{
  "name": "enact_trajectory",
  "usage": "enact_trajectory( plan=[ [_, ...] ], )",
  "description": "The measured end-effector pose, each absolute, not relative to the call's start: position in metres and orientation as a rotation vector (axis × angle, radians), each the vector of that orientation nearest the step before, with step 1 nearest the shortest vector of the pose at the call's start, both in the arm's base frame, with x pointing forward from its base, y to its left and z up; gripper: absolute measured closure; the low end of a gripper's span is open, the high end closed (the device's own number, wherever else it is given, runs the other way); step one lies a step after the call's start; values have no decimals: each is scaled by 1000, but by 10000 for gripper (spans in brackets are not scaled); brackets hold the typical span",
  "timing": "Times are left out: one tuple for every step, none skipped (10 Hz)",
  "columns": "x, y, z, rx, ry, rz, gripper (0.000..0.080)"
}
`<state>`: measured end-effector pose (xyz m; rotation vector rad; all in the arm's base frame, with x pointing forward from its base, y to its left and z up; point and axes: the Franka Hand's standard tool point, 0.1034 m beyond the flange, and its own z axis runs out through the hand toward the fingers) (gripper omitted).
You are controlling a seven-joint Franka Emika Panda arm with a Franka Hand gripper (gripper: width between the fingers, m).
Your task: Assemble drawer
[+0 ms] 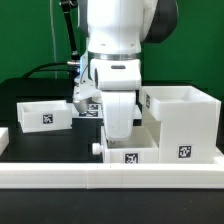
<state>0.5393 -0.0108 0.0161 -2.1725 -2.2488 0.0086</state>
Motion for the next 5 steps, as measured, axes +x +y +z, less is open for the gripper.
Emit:
enact_trajectory(
  plan=[
    [538,-11,18,-2173,-2249,8,757],
    [535,-12,17,-2174,-2245,12,757],
    [535,-12,16,-2174,-2244,13,757],
    [535,-12,16,-2173,-2243,14,757],
    [535,-12,15,-2173,-2242,15,757]
  ],
)
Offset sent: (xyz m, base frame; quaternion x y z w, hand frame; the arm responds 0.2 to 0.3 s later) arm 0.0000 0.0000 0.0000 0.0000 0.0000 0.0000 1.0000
